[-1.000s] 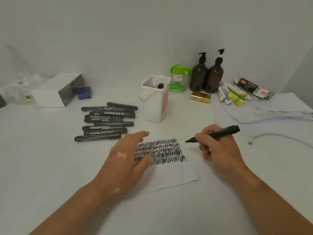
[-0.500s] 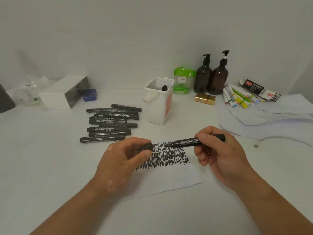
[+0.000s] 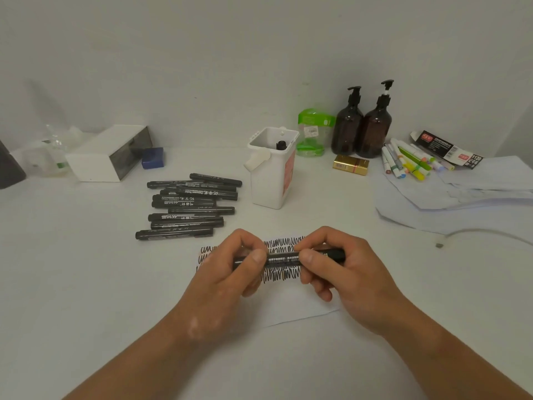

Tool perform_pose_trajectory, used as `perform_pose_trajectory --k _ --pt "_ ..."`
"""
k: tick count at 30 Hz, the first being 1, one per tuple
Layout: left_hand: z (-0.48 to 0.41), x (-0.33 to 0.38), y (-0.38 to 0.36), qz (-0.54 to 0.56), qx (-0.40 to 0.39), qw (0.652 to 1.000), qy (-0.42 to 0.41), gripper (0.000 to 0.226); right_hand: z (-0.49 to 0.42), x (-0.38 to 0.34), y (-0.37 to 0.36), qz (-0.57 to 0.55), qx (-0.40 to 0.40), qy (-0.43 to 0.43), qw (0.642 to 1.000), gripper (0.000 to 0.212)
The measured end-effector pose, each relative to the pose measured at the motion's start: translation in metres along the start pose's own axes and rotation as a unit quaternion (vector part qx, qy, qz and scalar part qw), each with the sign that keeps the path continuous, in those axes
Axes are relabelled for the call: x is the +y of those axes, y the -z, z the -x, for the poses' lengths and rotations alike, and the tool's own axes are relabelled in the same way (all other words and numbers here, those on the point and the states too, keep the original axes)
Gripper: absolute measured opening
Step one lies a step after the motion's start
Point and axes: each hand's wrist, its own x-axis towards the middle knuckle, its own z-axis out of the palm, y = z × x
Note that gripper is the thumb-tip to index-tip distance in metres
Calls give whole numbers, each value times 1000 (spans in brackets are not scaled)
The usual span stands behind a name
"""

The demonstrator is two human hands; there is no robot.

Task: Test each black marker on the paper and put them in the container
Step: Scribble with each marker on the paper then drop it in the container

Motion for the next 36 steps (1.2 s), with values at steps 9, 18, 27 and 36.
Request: perform_pose_trajectory --k 9,18,27,36 --pt "-2 5 -16 104 117 987 43 31 6 2 -38 -72 140 21 987 22" --pt "-2 9 -13 147 103 983 37 33 8 -4 -43 -101 143 46 983 23" --pt "-3 6 -11 103 71 992 21 31 5 -2 -39 -92 135 34 986 22" --pt "-8 -8 4 167 28 985 -19 41 -1 0 -23 -122 66 -21 990 11"
